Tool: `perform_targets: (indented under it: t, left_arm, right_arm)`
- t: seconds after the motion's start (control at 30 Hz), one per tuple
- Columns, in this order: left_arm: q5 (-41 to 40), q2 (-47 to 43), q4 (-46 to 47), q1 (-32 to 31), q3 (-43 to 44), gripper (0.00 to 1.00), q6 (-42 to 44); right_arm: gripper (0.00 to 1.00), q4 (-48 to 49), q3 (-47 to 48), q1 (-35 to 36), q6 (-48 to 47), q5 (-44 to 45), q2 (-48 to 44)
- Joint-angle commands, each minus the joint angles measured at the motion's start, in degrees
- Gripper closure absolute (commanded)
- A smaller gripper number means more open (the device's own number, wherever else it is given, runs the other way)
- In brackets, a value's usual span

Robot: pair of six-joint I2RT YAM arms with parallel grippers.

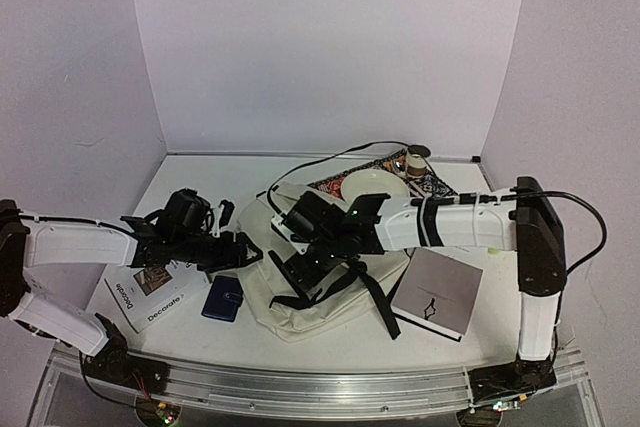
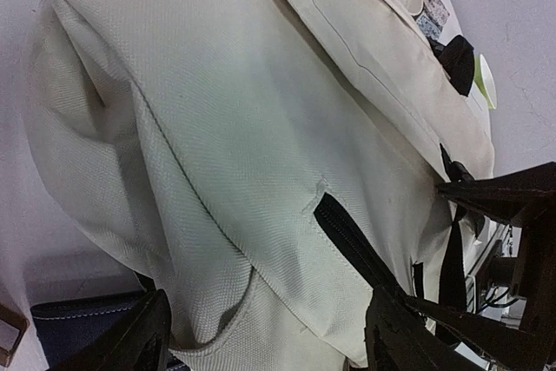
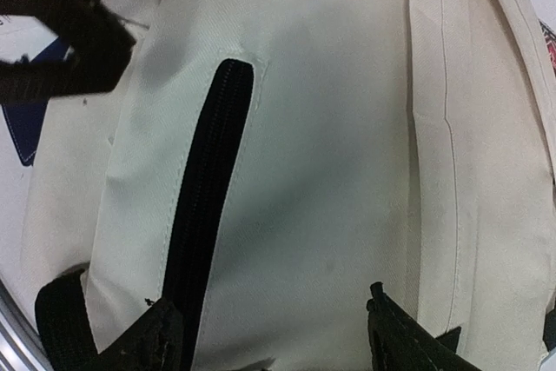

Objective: Pack the student bag
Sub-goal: Pick up the pocket on the back of the student bag.

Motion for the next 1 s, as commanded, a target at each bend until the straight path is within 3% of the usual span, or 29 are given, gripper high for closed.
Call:
perform_targets:
  t: [0.0,0.3,0.57,0.7,0.97]
  left_arm:
    - [-1.2,2.3,0.8,-1.2,0.2,0.24,-0.8]
    - [-2.1,6.3,1.6,-2.4,-0.4,0.37,-0.6]
    - [-2.3,7.6,1.7,-2.5,-0.8,0.45,-0.6]
    - [-2.2,7.9,1.9,-2.6,-0.7,0.48,-0.6]
    - [-2.2,6.4,1.8,-2.6,-0.8,0.49,-0.8]
  right_arm:
    - [0.27,0.8,3.2,0.3,1.5,2.5,3.1]
    - [0.28,0.9,3.4,0.3,1.6,7.1,7.7]
    - [0.38,-2.1,3.4,0.7,0.8,12.1,7.4]
    - [0.52,-4.0,4.8,1.8,-0.3,15.3,7.1]
    - [0.92,-6.8,7.0,2.6,-1.3,17.2,6.4]
